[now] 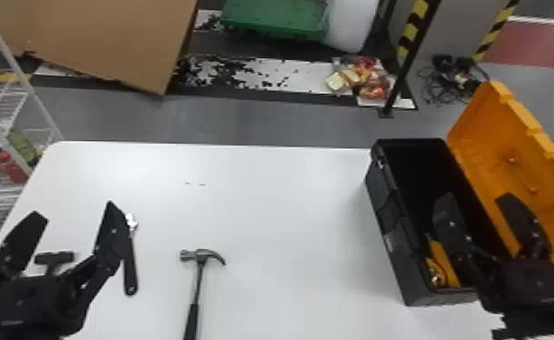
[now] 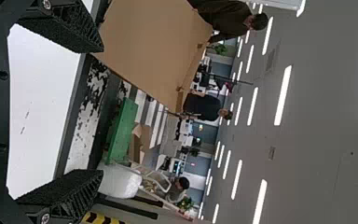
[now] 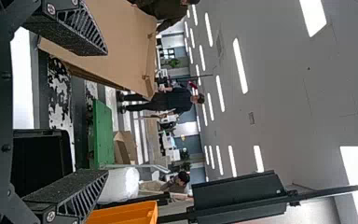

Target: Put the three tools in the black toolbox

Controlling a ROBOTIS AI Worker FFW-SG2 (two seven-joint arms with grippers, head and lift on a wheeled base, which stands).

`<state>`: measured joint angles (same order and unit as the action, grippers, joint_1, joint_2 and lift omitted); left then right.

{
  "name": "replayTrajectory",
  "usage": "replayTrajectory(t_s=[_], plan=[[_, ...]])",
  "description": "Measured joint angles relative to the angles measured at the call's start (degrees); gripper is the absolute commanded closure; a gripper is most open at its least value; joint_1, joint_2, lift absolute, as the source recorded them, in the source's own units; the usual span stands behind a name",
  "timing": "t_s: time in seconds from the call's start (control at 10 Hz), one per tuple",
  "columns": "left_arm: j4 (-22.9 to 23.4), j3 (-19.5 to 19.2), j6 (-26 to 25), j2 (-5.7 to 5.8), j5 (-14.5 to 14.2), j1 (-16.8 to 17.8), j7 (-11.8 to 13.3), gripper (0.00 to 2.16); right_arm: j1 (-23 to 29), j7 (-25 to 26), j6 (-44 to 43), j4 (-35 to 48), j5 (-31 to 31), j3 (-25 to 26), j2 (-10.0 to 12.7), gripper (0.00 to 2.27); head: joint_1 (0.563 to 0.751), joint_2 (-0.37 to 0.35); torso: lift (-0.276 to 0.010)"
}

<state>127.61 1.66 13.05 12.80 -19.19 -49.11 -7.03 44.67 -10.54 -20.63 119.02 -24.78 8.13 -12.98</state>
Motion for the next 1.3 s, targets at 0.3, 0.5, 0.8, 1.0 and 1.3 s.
replayTrajectory(t_s=[0.3, 0.5, 0.8, 1.0, 1.3], plan=[[-0.07, 0.10, 0.00, -0.11, -0.61, 0.16, -0.01, 0.08, -0.11, 0.00, 0.03, -0.02, -0.06, 0.04, -0.10, 0.10, 0.695, -0.076, -0.055], [-0.02, 0.10, 0.00, -0.15, -1.08, 0.15, -0.08, 0.08, -0.19, 0.00, 0.03, -0.01, -0.09, 0.03, -0.11, 0.10, 0.695, -0.075, -0.055], [-0.01, 0.17, 0.00, -0.22, -1.08, 0.23, -0.36, 0.08, -0.30, 0.08, 0.03, -0.01, -0.14, 0.04, -0.11, 0.10, 0.695, -0.074, -0.055], [-0.04, 0.20, 0.00, -0.21, -1.03, 0.32, -0.36, 0.08, -0.38, 0.08, 0.03, -0.01, -0.18, 0.04, -0.11, 0.10, 0.695, -0.075, -0.055], [-0.27, 0.64, -0.04, -0.21, -0.85, 0.45, -0.44, 0.08, -0.46, 0.08, 0.03, -0.01, -0.18, 0.01, -0.11, 0.10, 0.695, -0.079, -0.055]])
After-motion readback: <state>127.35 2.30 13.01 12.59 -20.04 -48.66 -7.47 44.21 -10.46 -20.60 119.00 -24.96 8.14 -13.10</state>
